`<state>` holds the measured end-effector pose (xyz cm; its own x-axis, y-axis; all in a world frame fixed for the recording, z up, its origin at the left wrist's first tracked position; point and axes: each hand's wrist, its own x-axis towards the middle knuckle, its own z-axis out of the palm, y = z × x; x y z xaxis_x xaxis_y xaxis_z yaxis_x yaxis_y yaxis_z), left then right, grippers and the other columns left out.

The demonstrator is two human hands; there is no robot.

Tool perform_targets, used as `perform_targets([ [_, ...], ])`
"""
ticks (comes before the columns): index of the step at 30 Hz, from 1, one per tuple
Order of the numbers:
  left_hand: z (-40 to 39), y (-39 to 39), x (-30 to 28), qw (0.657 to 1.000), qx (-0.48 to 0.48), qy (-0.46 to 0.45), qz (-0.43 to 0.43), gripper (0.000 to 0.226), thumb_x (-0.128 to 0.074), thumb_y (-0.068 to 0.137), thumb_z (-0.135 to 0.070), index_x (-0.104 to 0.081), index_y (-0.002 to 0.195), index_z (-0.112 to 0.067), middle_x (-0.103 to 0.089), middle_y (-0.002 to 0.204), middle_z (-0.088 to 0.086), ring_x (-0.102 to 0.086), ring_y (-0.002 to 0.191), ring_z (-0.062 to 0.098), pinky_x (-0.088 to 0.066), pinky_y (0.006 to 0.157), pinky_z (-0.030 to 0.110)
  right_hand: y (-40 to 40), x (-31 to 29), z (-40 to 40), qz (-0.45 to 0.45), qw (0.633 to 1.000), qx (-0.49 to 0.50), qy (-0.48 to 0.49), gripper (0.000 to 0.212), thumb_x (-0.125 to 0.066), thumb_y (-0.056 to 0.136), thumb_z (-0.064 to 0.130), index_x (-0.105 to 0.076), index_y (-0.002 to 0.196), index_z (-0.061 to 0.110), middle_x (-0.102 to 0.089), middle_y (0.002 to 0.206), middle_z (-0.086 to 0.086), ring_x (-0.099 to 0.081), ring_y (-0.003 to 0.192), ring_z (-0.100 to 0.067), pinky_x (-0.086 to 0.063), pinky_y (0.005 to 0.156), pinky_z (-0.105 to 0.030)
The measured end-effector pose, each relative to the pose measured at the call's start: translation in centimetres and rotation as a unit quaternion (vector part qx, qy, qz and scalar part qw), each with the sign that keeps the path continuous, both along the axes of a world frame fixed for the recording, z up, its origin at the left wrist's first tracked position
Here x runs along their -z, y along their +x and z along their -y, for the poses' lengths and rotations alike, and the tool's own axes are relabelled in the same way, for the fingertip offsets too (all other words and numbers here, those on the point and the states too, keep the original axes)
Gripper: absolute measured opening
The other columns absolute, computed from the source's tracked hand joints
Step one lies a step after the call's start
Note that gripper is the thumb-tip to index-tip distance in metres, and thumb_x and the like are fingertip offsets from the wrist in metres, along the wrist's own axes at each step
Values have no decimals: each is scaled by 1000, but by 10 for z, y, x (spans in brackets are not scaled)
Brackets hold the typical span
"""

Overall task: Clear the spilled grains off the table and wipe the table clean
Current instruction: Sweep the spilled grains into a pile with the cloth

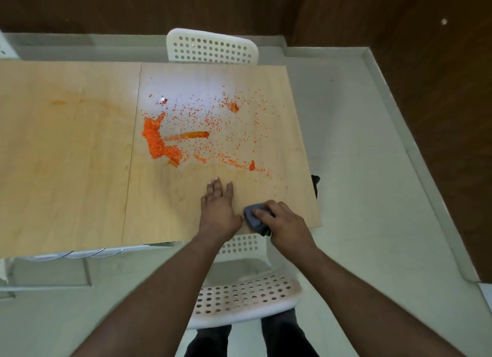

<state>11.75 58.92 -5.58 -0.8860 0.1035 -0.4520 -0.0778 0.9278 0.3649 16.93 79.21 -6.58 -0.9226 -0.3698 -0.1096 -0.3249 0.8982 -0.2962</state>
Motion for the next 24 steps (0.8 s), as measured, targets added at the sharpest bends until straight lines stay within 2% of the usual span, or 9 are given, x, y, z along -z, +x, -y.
perform_targets([
  [2, -12, 0, 5, 999, -16, -32, 4, 102, -72, 93, -45, -8, 168, -19, 12, 175, 15, 12, 162, 34, -5, 130, 51, -28, 0, -7, -6, 1000, 3, 0, 62, -77, 75, 8, -64, 134, 22, -57, 124, -6, -58, 104, -31, -57, 60, -40],
  [6, -33, -8, 4, 994, -61, -85, 14, 101, -72, 87, -28, -11, 167, -18, 10, 175, 17, 9, 161, 39, -11, 129, 57, -92, -10, -8, -11, 1000, -3, -8, 47, -65, 87, 15, -64, 134, 21, -55, 120, -8, -54, 106, -31, -55, 67, -42],
  [10, -69, -16, 5, 985, -150, -78, 19, 97, -70, 86, -25, -15, 166, -19, 9, 174, 21, 8, 160, 42, -14, 126, 61, -123, -24, -13, -2, 998, -53, -18, 43, -62, 92, 18, -62, 136, 19, -52, 119, -10, -52, 109, -32, -53, 72, -43],
  [13, -89, -13, 9, 980, -195, -38, -22, 88, -67, 91, -27, -20, 165, -24, 1, 175, 17, 2, 162, 37, -16, 125, 63, -108, -29, -29, -22, 994, -92, -50, 49, -67, 89, 17, -61, 137, 21, -51, 120, -10, -50, 107, -31, -48, 66, -39],
  [15, -99, -7, 12, 978, -200, -23, -57, 86, -67, 93, -34, -24, 165, -20, -6, 175, 16, -2, 162, 33, -17, 125, 61, -91, -28, -48, -24, 991, -118, -53, 51, -69, 87, 16, -60, 137, 21, -51, 121, -9, -49, 106, -30, -46, 63, -38],
  [17, -104, -4, 17, 976, -210, -7, -64, 94, -73, 89, -38, -24, 166, -17, -7, 176, 13, -2, 162, 30, -14, 127, 57, -77, -23, -70, -10, 989, -142, -40, 51, -71, 84, 13, -62, 134, 20, -52, 119, -9, -51, 104, -30, -44, 59, -37],
  [20, -101, -2, 24, 971, -233, -5, -49, 107, -81, 84, -30, -16, 168, -17, -3, 177, 6, 0, 163, 25, -9, 130, 51, -70, -12, -101, -13, 981, -194, -2, 57, -78, 72, 7, -66, 126, 19, -57, 113, -8, -57, 98, -30, -32, 53, -29],
  [24, -100, -5, 26, 974, -223, -20, -34, 111, -84, 85, -32, -12, 168, -17, 2, 177, 3, 1, 163, 23, -10, 130, 49, -90, -10, -109, -30, 973, -229, 7, 57, -79, 72, 5, -68, 126, 19, -61, 116, -9, -60, 100, -31, -31, 55, -27],
])
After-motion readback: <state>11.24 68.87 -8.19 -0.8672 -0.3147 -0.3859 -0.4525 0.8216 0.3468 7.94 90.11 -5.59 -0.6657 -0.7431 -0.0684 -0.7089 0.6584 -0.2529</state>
